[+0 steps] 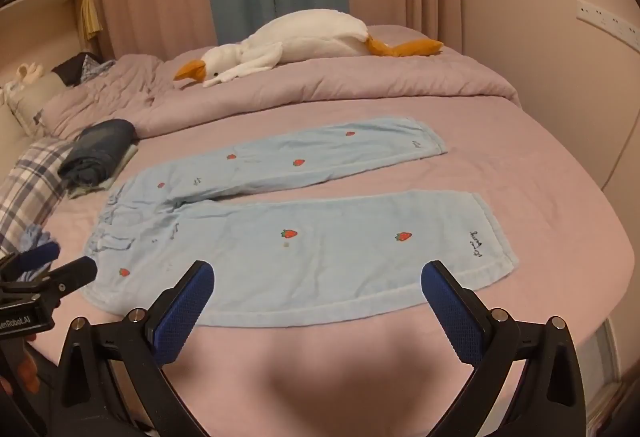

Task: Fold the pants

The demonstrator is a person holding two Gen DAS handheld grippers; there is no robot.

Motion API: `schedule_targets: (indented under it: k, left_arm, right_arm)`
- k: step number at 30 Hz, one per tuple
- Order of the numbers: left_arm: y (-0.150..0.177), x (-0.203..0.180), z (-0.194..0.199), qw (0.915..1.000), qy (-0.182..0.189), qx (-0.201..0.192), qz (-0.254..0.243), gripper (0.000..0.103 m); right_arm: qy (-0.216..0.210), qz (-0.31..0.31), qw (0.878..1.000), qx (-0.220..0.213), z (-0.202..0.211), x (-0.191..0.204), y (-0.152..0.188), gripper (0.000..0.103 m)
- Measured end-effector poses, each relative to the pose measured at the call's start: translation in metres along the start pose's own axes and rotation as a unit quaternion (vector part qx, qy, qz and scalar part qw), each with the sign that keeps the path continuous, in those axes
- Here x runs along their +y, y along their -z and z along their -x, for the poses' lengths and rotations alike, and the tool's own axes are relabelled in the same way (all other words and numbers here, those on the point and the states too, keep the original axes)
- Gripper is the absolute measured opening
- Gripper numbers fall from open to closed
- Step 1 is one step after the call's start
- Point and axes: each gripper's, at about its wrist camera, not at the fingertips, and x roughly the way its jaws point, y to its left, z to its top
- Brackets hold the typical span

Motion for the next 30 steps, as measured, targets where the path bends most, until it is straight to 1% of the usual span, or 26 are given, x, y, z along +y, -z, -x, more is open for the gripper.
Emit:
schedule_targets:
  k: [3,5,9,22,26,30]
  left_arm:
    - [0.0,0.003,0.001,1.0,0.0,-0.001,-0.003,0.103]
    - [0.0,0.002,0.0,1.0,-0.001,-0.001,-0.003,0.103]
    - [0.001,0.003,0.002,1.0,0.001,-0.002,-0.006,0.103]
    - [0.001,0.005,0.004,0.9998,-0.001,-0.009,-0.015,0.103]
    - [0.002,0.006,0.004,0.9998,0.0,-0.009,-0.015,0.103]
    - [0.001,0.004,0.004,0.9998,0.0,-0.009,-0.017,0.103]
  right_arm:
    - [-0.001,-0.001,1.0,0.002,-0.002,-0.005,-0.007,0.103]
    - [0.002,0.001,1.0,-0.003,-0.003,0.003,0.004,0.103]
    - [0.003,0.004,1.0,-0.005,0.001,0.002,0.005,0.103]
    - [-0.009,-0.001,1.0,0.008,-0.002,0.001,-0.004,0.103]
    - [0.0,0.012,1.0,-0.013,-0.003,0.002,-0.002,0.103]
    - [-0.002,0.012,1.0,-0.016,-0.003,0.001,-0.002,0.103]
